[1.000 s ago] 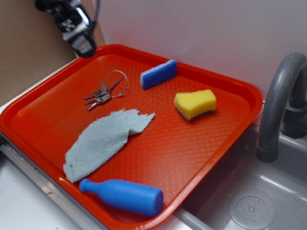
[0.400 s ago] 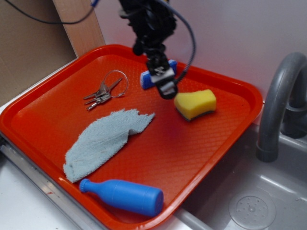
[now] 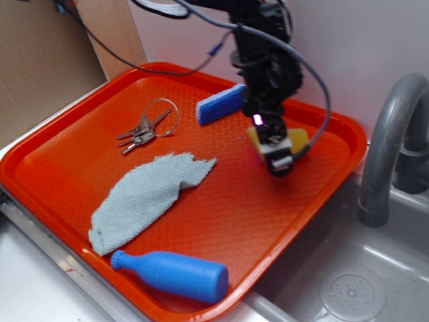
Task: Grab the green sponge.
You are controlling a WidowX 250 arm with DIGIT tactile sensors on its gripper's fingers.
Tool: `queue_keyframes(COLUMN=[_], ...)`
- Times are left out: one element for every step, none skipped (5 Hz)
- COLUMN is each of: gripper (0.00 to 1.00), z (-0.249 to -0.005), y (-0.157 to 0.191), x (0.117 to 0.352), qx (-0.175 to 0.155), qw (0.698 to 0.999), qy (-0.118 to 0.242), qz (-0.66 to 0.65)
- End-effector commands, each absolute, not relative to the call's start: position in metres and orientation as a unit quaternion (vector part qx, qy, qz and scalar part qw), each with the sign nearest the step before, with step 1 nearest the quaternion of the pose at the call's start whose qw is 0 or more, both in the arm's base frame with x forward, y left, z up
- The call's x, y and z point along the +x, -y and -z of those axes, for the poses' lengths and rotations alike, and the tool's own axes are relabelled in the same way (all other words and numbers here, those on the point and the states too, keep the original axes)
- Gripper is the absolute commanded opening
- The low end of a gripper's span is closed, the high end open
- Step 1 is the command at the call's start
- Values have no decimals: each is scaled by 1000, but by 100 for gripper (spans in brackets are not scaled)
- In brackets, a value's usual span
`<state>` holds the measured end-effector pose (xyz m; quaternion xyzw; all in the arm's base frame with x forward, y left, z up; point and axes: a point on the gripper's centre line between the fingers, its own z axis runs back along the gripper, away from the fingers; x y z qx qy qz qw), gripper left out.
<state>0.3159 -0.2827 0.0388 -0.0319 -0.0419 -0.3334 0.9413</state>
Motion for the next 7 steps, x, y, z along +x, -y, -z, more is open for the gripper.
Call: queue_keyframes(gripper=[94,0,0,0,0,0,0], z=[-62,-66,-87,-137,-187,-226,-246], y=[310,307,287,248,212,180,158], x=[304,300,290,262,233,200,173], qx=[-38,-25,-8,35,27,32,36], qw=[935,939,949,970,984,995,998], qy=[67,63,61,57,47,44,49], qz=[345,337,309,233,168,78,32])
